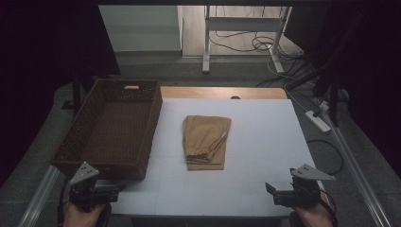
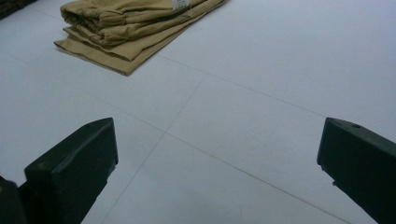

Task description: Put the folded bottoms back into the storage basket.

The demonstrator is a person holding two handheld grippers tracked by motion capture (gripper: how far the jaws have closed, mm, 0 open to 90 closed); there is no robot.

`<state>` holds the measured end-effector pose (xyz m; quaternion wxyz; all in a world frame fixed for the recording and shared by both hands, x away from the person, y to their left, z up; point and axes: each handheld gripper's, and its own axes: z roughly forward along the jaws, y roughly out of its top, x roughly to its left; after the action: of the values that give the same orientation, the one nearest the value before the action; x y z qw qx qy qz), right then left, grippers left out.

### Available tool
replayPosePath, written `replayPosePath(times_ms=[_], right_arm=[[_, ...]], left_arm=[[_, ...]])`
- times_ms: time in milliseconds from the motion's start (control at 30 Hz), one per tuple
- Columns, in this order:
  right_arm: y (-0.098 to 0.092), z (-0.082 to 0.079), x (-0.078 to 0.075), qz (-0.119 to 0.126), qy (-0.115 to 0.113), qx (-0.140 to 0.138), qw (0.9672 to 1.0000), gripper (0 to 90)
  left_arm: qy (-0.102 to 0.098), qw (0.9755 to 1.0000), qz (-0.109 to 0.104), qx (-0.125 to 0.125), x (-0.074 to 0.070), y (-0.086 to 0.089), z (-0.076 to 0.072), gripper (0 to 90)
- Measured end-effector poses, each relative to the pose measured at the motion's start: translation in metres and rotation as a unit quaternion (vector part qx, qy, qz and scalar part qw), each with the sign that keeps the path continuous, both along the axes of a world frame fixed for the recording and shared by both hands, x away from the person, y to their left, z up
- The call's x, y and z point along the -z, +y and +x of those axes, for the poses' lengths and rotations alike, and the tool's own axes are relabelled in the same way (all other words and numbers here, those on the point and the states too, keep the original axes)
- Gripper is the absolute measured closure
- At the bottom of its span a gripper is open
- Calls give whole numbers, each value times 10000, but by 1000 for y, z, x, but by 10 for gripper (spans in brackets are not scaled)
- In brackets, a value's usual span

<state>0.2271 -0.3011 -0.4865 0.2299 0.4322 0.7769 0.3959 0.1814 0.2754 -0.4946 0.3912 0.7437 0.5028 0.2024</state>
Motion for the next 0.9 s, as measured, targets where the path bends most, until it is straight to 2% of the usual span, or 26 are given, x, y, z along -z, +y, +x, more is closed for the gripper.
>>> replayPosePath(times_ms=[233, 567, 767, 833, 900], right_arm=[[-3, 0, -1, 185, -3, -15, 9998, 0], [-2, 1, 0, 171, 64, -113, 9998, 0], [-2, 2, 0, 189, 104, -155, 9996, 0], [-2, 2, 0, 175, 106, -161, 9997, 0], [-1, 2, 0, 150, 121, -184, 9996, 0]], left_arm=[[-14, 10000, 29, -88, 0, 0, -1, 58], [-22, 9998, 152, -96, 0, -3, -2, 60], [-12, 10000, 45, -22, 0, -1, -1, 49], [147, 9998, -77, 147, 0, 1, 0, 50], [169, 9996, -78, 200, 0, 1, 0, 42]])
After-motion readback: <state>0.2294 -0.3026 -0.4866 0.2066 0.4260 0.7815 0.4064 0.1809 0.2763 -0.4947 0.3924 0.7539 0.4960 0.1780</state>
